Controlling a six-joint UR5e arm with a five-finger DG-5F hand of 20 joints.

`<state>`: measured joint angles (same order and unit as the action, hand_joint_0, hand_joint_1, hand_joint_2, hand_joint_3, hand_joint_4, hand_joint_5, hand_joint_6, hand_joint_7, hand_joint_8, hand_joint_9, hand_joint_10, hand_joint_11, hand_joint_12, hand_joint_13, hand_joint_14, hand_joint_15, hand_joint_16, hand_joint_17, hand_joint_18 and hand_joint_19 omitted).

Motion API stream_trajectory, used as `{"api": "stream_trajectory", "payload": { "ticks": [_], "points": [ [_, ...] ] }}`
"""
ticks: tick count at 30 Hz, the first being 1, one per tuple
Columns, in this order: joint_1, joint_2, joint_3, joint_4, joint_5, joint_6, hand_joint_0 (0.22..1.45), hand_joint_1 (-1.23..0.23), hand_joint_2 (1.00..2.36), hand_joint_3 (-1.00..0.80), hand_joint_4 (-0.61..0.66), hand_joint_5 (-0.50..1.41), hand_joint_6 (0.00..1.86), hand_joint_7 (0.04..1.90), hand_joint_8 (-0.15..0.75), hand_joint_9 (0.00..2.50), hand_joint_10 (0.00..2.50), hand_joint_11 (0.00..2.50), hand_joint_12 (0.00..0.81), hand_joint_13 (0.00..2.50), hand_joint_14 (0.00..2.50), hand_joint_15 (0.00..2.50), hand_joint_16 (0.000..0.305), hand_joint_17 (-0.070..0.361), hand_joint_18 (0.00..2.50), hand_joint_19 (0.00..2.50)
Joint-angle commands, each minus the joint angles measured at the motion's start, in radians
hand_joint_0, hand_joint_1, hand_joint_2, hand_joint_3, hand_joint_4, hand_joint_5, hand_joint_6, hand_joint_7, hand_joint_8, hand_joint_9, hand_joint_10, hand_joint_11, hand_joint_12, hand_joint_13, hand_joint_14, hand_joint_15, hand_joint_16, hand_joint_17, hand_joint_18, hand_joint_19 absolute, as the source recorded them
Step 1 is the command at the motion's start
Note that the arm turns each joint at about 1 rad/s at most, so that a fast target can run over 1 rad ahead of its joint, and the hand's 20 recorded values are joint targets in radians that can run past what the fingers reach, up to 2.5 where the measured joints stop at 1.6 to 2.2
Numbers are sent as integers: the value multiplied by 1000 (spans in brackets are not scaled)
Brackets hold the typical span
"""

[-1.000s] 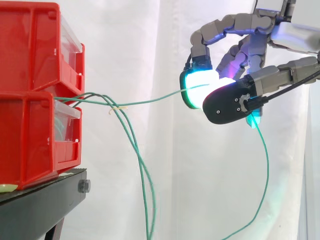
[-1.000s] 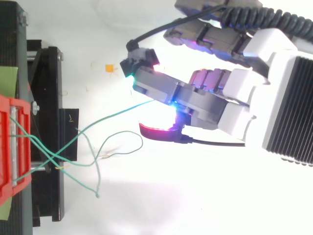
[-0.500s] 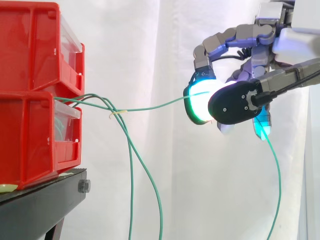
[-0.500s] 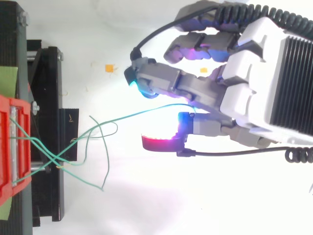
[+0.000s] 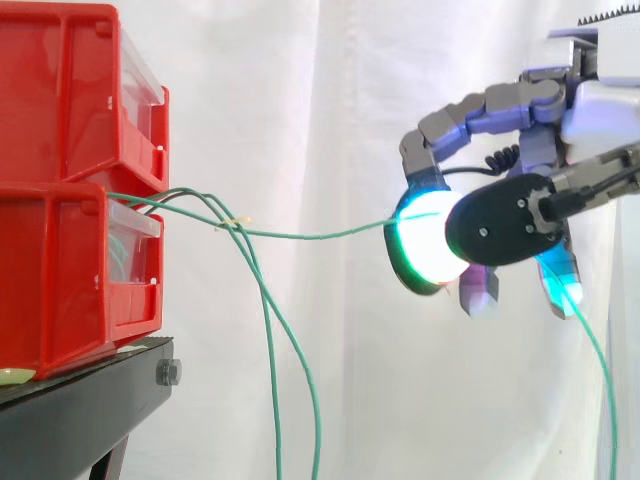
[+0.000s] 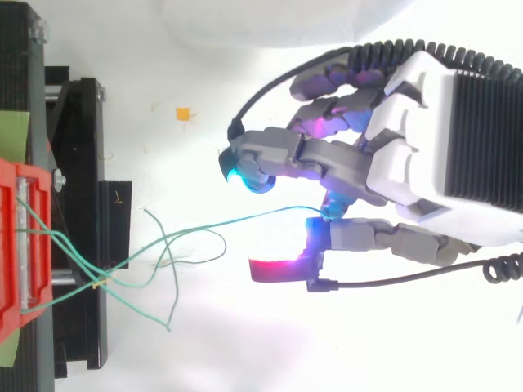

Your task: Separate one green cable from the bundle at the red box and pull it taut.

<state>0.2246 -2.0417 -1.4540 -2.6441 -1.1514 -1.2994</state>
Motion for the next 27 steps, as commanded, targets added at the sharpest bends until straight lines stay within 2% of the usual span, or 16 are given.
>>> {"api": "stream_trajectory", "payload": {
  "ticks": [1,2,3,4,5,6,7,9,12,20,22,24,25,27],
  "points": [
    [4,0,0,-59,16,84,725,-767,1017,-193,31,134,505,1289,208,1724,4,112,409,1104,14,491,47,106,703,578],
    [5,0,0,-68,18,101,725,-767,1018,-193,28,134,505,1286,214,1724,4,112,409,1105,15,489,47,107,705,578],
    [5,0,0,-85,19,143,725,-767,1017,-191,31,133,505,1287,210,1723,4,117,411,1105,14,496,48,107,707,578],
    [5,0,0,-85,19,143,725,-767,1017,-193,31,134,505,1287,210,1723,4,124,410,1107,14,491,48,107,706,578],
    [7,0,0,-100,19,210,726,-767,1016,-195,31,134,505,1287,209,1723,4,118,410,1107,14,492,48,107,706,578],
    [7,0,0,-103,19,229,726,-767,1017,-195,32,133,505,1292,209,1723,4,117,412,1105,15,495,47,107,705,587],
    [7,0,0,-105,19,281,725,-766,1017,-191,30,134,505,1285,216,1725,4,117,408,1105,14,495,47,107,706,587],
    [7,0,0,-105,19,321,725,-766,1017,-189,32,133,505,1289,215,1726,4,118,413,1104,15,490,48,107,706,585],
    [7,0,0,-105,19,354,726,-766,1017,-193,30,134,505,1287,209,1722,4,117,413,1104,14,491,48,107,707,578],
    [5,-2,0,-106,19,381,726,-764,1017,-191,31,133,505,1291,215,1724,6,123,413,1102,15,493,48,107,707,586],
    [7,-2,0,-106,19,407,727,-763,1017,-193,32,133,505,1293,215,1722,5,123,410,1102,15,494,48,107,708,587],
    [5,0,0,-108,19,462,727,-763,1016,-193,25,133,505,1294,213,1720,5,115,410,1102,14,497,48,107,708,578],
    [5,0,0,-108,19,462,726,-763,1017,-193,33,133,505,1292,209,1720,6,115,411,1102,14,496,48,107,709,580],
    [5,-2,0,-117,19,520,727,-764,1016,-196,32,133,505,1293,214,1719,4,123,410,1101,15,494,48,107,707,587]
  ]
}}
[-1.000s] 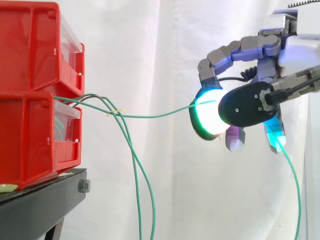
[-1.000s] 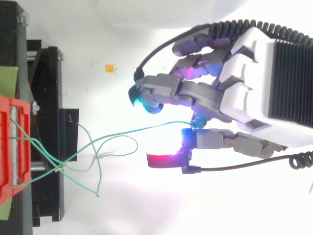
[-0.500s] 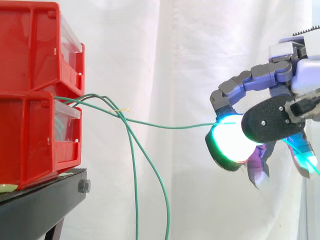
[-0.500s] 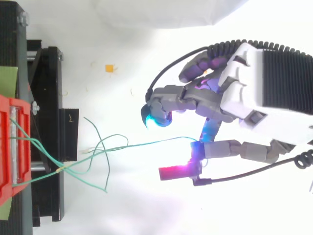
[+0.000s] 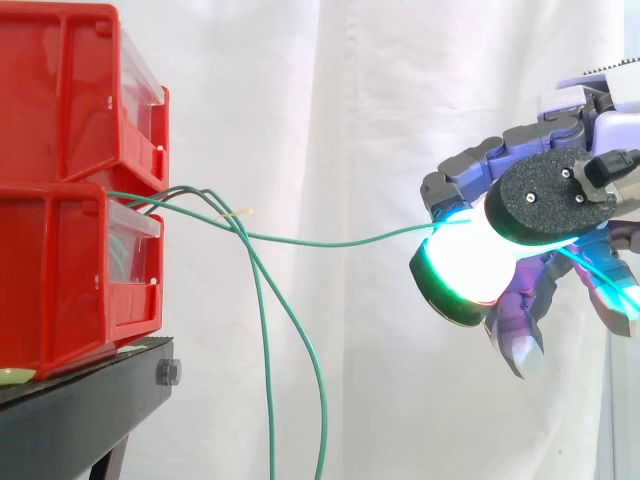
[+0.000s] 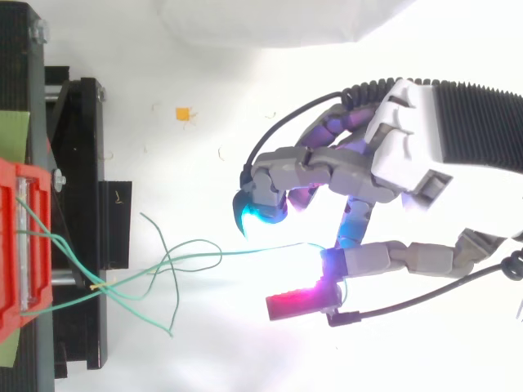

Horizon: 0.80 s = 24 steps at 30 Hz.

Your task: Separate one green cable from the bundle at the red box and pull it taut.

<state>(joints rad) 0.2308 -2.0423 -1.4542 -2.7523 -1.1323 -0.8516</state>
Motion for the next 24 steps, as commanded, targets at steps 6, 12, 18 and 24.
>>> {"api": "stream_trajectory", "payload": {
  "ticks": [6,12,18,24],
  "points": [
    [-1,-1,0,-23,0,109,727,-763,1017,-195,32,133,505,1290,215,1721,5,122,412,1103,14,486,48,107,708,587],
    [-1,-1,0,-29,2,160,727,-762,1017,-193,28,133,505,1289,214,1720,5,122,408,1100,15,492,47,106,708,589],
    [-1,-1,0,-30,5,258,727,-763,1017,-192,36,132,505,1289,217,1718,5,128,409,1100,14,498,47,106,706,589],
    [1,-1,0,-44,3,301,728,-764,1016,-195,31,133,505,1281,216,1716,5,121,410,1099,15,497,47,106,714,588]
  ]
}}
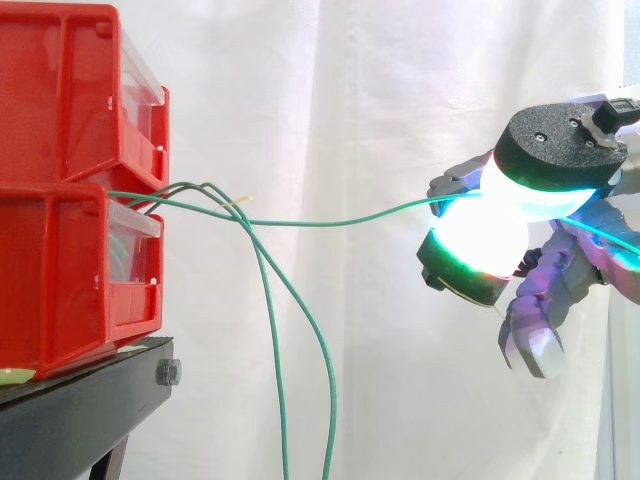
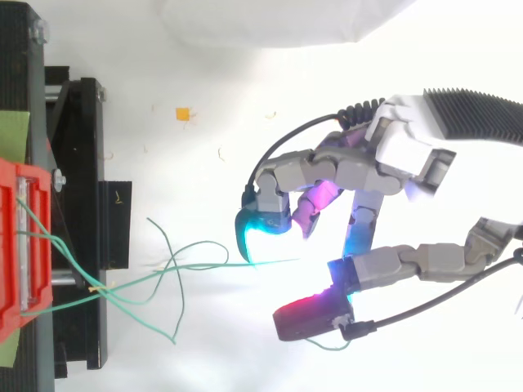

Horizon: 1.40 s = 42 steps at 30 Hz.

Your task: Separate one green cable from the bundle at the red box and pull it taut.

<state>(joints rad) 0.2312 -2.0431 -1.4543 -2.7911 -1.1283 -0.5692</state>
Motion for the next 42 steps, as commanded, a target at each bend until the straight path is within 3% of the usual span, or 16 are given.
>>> {"api": "stream_trajectory", "payload": {
  "ticks": [1,6,22,29,42],
  "points": [
    [0,0,0,-5,-1,28,726,-765,1017,-190,29,133,505,1283,217,1714,5,127,410,1100,14,497,47,107,715,587],
    [0,0,-1,-5,1,100,728,-765,1017,-195,29,132,505,1289,211,1715,5,123,409,1100,14,498,47,106,714,585],
    [2,-2,-35,19,-2,111,727,-764,1017,-195,39,132,505,1285,215,1719,4,131,407,1101,14,493,47,106,715,586],
    [2,-2,-34,22,-2,203,727,-763,1018,-196,32,132,505,1285,217,1715,7,127,410,1100,14,492,47,106,715,586],
    [5,-3,-34,41,-5,223,726,-754,1016,-255,31,128,505,1285,214,1715,5,124,407,1113,14,500,47,105,733,592]
  ]
}}
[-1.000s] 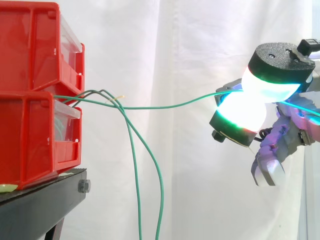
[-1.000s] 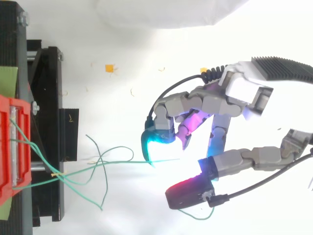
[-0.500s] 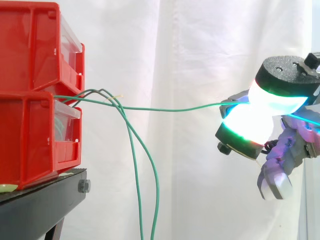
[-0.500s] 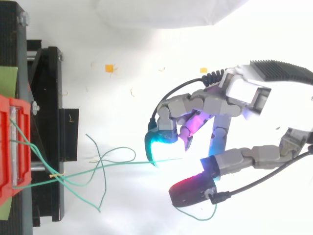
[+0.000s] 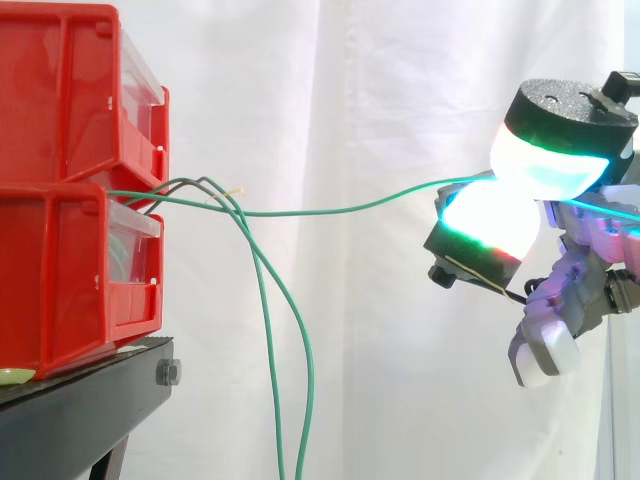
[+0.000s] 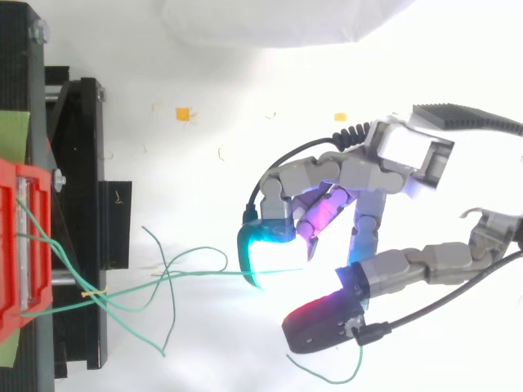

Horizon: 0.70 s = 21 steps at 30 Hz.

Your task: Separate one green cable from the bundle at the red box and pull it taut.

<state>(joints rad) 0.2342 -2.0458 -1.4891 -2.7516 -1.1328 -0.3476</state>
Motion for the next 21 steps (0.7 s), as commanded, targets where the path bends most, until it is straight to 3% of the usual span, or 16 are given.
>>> {"api": "stream_trajectory", "payload": {
  "ticks": [1,5,7,12,18,21],
  "points": [
    [4,-1,0,1,1,-1,721,-752,1015,-264,33,128,505,1284,215,1715,5,136,408,1115,14,499,47,105,738,594],
    [8,1,0,1,2,-1,661,-744,1011,-365,65,130,504,1297,211,1730,5,141,413,1146,14,506,47,105,773,600],
    [10,1,1,1,2,-1,520,-695,1000,-500,96,133,504,1301,222,1753,4,127,434,1189,13,502,52,118,825,586],
    [10,1,1,1,4,-2,408,-583,1000,-500,139,134,504,1291,262,1791,0,75,480,1245,11,468,65,147,935,532],
    [10,1,1,-2,4,-2,371,-472,1000,-500,128,138,504,1266,275,1802,2,27,495,1272,12,452,71,159,976,505],
    [10,-1,1,-2,4,-2,402,-501,1000,-500,103,141,504,1264,256,1810,0,42,486,1258,11,455,67,150,942,526]
  ]
}}
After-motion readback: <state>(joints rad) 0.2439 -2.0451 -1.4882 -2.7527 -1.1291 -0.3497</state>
